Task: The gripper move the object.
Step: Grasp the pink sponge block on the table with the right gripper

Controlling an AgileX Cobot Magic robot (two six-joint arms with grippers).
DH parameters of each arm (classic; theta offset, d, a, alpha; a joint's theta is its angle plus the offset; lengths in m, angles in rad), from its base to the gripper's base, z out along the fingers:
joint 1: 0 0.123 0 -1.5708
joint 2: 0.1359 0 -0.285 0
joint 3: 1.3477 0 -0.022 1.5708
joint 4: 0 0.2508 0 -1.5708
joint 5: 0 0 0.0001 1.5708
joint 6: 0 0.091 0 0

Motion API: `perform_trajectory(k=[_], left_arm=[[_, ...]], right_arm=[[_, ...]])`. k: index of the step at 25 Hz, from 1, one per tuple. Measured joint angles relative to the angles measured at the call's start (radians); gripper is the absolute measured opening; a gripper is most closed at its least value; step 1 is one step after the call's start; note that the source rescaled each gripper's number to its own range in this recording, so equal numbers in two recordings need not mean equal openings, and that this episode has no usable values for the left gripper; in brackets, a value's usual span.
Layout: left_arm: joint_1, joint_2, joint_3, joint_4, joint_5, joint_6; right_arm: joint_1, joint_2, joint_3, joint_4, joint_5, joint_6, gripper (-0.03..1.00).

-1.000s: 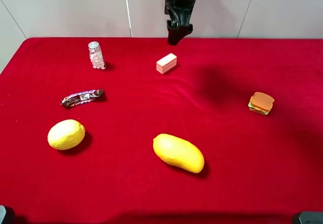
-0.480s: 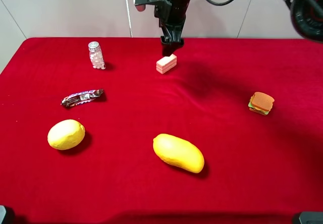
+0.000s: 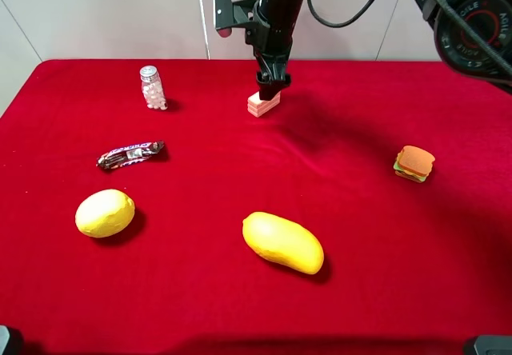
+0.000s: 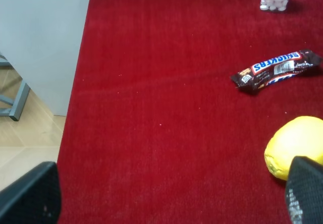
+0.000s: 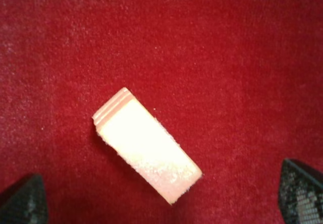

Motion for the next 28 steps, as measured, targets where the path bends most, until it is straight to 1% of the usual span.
perform_trajectory(k=[5,17,28], left_arm=[[0.000,0.000,0.000,0.000,0.000,0.000],[0.000,0.000,0.000,0.000,0.000,0.000],[0.000,0.000,0.000,0.000,0.000,0.000]], right_arm=[[0.000,0.021,0.000,-0.001,-0.022,0.000,1.00],[0.000,0.069,-0.001,-0.002,-0.026,-0.003,1.00],[0.000,0.093,-0.001,-0.003,-0.052,-0.003,1.00]])
